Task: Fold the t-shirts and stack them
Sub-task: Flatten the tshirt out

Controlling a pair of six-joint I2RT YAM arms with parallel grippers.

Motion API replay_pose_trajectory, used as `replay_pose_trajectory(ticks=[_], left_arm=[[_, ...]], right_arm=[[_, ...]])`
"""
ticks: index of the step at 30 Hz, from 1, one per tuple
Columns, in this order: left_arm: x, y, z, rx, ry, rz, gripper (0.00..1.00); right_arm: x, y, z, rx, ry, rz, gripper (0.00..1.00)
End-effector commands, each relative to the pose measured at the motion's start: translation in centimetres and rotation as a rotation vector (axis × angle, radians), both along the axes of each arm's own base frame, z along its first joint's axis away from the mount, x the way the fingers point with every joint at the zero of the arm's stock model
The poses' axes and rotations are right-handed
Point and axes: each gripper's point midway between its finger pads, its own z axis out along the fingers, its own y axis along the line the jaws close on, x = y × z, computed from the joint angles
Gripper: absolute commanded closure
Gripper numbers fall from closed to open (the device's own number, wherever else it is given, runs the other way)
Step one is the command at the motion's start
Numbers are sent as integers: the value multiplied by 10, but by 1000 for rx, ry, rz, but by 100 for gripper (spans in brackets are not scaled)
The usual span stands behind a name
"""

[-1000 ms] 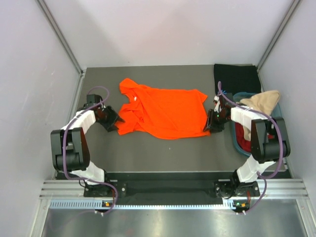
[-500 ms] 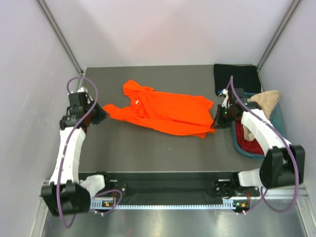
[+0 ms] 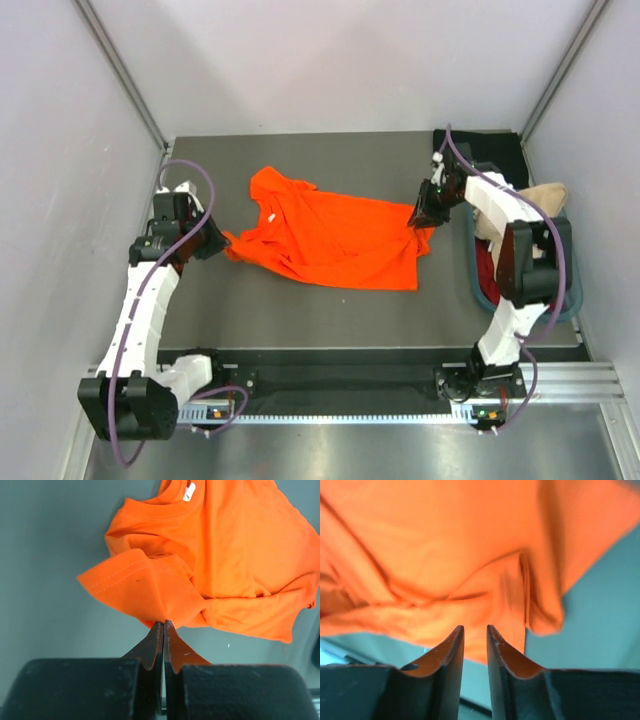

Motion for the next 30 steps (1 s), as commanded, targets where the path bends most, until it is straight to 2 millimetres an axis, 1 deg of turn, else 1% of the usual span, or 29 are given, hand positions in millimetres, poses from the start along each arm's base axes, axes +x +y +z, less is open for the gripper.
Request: replay_pose_trajectory(ticks=[1,2,3,4,5,6,7,8,9,10,11,12,13,14,17,18,21,22,26,28,30], left_arm=[[5,-9,7,10,-49,-63,100],[4,-9,6,12,-47,-66,100],[4,-8,4,15,-42,-66,100],[3,-9,3,15,-42,-68,100],[1,-8,0,15,-34,-66,100],[0,-9,-1,16,-33,-69,100],[-2,-8,-1,18,-35,-69,100],[-2,-8,-3,18,-32,-69,100],[-2,-8,-4,18,-29,-67,100],[-4,-16,-5,18,-24,-95,100],[-6,-17,-9,15,-11,-96,100],[-7,-19,-11,8,-6,-100,100],[-8,-20,-12,7,-4,-102,100],[-9,-21,-14,4,1,-108,100],[-12,-24,-17,8,14,-122,100],[-11,-25,-17,10,12,-125,100],[-12,-25,-19,12,19,-127,100],[-12,-25,-20,11,19,-128,100],[-13,-25,-19,13,18,-129,100],[-13,-25,-19,14,18,-128,100],[-13,-25,-18,14,12,-128,100]], right_arm=[[20,-7,20,-62,-72,66,72],[6,-11,13,-84,-18,74,69],[-2,-17,17,-110,-35,78,65],[-12,-20,16,-129,-41,89,64],[-32,-25,0,-143,-4,94,64],[-42,-26,14,-143,-56,93,63],[-65,-29,-1,-144,-12,94,63],[-75,-28,-3,-142,-11,95,64],[-82,-23,2,-122,-46,97,66],[-101,-23,-14,-109,7,80,66],[-107,-20,-20,-98,12,74,66],[-109,-19,-23,-96,-4,63,66],[-120,-20,-36,-93,38,39,65],[-122,-20,-40,-88,43,29,65],[-124,-11,-51,-48,42,21,59],[-126,-8,-59,-48,63,31,58],[-126,-3,-70,-50,83,41,59],[-121,-1,-71,-50,68,37,59],[-113,6,-75,-62,65,44,61],[-113,9,-80,-64,88,41,62],[-113,7,-84,-75,99,35,63]])
